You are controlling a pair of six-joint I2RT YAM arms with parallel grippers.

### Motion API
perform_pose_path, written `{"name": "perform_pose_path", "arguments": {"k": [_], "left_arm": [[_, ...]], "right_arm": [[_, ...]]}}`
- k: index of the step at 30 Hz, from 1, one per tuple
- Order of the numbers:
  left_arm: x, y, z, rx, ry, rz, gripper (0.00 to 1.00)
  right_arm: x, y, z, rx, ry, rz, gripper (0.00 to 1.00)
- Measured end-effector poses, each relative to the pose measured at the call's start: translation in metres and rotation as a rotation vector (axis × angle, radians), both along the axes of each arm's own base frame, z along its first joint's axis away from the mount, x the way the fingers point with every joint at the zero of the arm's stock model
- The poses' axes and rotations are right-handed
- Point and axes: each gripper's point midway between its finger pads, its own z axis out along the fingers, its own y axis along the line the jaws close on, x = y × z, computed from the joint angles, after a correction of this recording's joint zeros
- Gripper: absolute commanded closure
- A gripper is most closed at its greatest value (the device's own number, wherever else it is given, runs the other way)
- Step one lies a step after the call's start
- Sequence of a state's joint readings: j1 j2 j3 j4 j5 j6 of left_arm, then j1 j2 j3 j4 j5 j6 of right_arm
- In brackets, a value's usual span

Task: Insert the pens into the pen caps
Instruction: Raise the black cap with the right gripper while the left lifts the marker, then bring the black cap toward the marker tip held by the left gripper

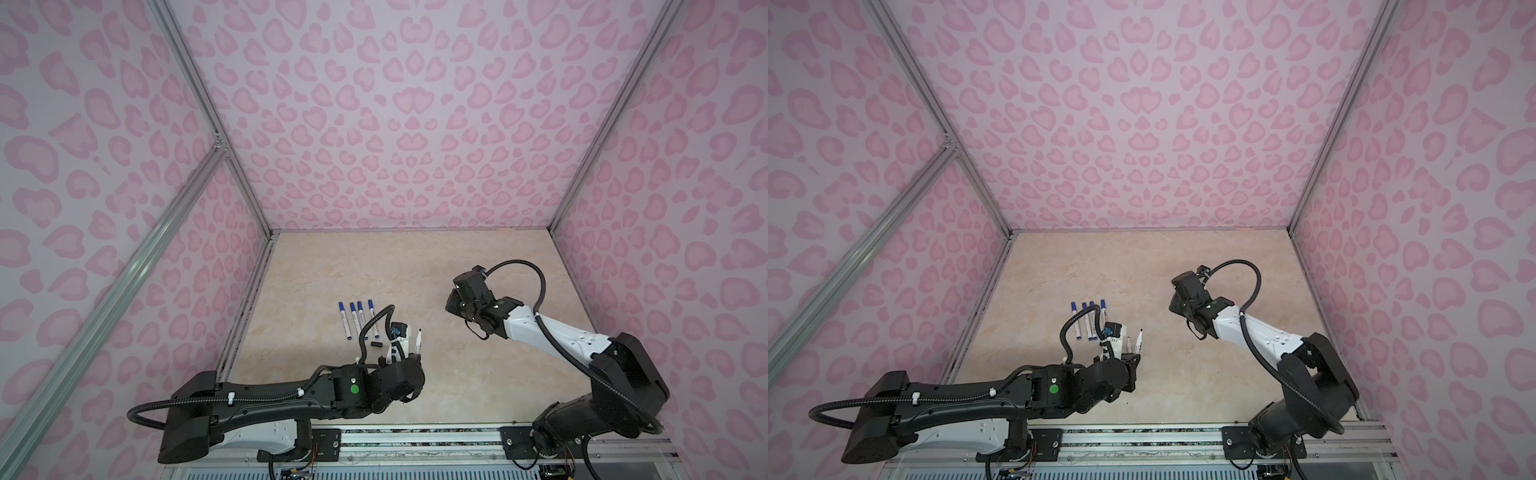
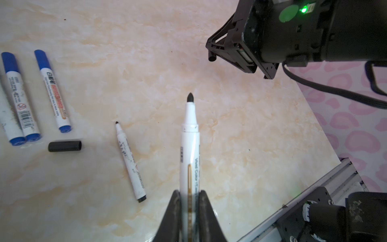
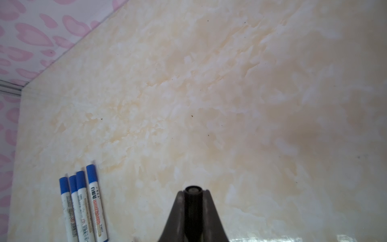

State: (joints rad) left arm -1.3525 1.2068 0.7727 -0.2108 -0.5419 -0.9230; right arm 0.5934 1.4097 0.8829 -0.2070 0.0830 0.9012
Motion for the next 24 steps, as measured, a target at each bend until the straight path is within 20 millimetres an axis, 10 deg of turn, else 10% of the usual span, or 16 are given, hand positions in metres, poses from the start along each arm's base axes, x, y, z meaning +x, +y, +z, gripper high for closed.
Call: {"name": "perform_pose_path", "arguments": {"k": [9, 24], "left_arm": [[0.009, -0.054, 0.029, -0.02, -0.068, -0.079, 0.97], [0.014, -0.078, 0.034, -0.024, -0.086, -0.149, 0.97]], "right_arm": [[-0.031, -0.017, 0.06, 0.164, -0.157, 0.009, 0.92], [-0.057, -0.034, 0.099, 0.294, -0.295, -0.001, 0.92]]}}
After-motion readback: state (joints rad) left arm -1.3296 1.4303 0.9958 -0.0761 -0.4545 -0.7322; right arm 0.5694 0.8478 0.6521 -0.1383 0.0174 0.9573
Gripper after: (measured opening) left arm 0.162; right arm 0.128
